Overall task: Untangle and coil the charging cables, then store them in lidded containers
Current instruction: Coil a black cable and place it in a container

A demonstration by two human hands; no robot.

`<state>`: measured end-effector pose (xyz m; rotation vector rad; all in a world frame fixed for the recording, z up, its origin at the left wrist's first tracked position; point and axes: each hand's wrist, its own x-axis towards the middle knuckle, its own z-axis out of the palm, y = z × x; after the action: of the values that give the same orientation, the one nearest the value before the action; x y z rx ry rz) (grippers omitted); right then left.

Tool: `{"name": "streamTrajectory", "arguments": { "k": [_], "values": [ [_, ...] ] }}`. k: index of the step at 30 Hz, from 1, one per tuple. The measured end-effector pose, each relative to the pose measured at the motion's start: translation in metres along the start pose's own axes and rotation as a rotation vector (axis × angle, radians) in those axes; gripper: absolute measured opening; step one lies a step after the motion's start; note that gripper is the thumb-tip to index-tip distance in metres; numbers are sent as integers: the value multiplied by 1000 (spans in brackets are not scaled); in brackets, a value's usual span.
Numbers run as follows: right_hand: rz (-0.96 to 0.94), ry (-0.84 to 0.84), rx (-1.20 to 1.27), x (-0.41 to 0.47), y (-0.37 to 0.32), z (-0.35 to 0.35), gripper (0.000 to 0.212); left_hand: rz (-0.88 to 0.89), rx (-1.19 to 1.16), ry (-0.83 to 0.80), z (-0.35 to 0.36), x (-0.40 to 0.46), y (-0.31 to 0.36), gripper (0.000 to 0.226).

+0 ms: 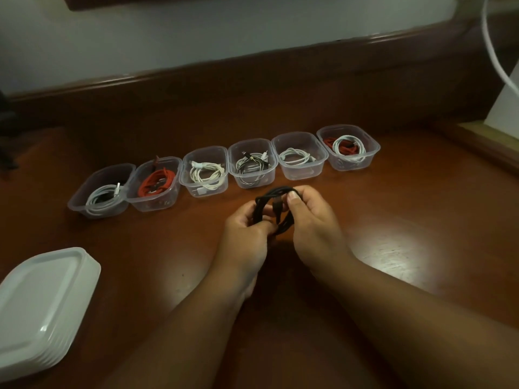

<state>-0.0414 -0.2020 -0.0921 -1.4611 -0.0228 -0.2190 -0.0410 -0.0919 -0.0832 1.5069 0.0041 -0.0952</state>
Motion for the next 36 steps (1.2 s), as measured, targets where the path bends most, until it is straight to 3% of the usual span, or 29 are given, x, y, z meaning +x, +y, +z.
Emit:
{"name": "streamTrajectory", "arguments": {
  "k": [4,7,11,13,16,19,23,28,33,36],
  "values": [
    [199,30,87,5,3,3,26,3,100,10,-5,4,-3,42],
    [465,-35,387,9,0,2,28,45,208,37,-6,8,-7,43],
    [570,-105,597,10,-4,-1,26,88,273,68,-5,8,-10,51],
    [527,-95,500,12,-6,-1,26,92,257,95,-7,9,-11,41],
    [362,-60,116,14,-4,0,29,94,216,156,-11,11,-13,28],
    [219,-156,-140,11,-6,-2,35,147,194,180,-15,11,-12,28],
    [111,-222,-458,16,-11,-13,20,225,234,157,-15,6,-7,28],
    [453,-251,29,14,-17,-12,11,317,276,156,-16,3,-6,19],
    [419,-343,-298,19,-19,-17,14,309,373,135,-23,8,-6,17],
    [404,-310,-234,22,-19,-17,13,334,449,125,-28,14,-8,16]
  ]
}}
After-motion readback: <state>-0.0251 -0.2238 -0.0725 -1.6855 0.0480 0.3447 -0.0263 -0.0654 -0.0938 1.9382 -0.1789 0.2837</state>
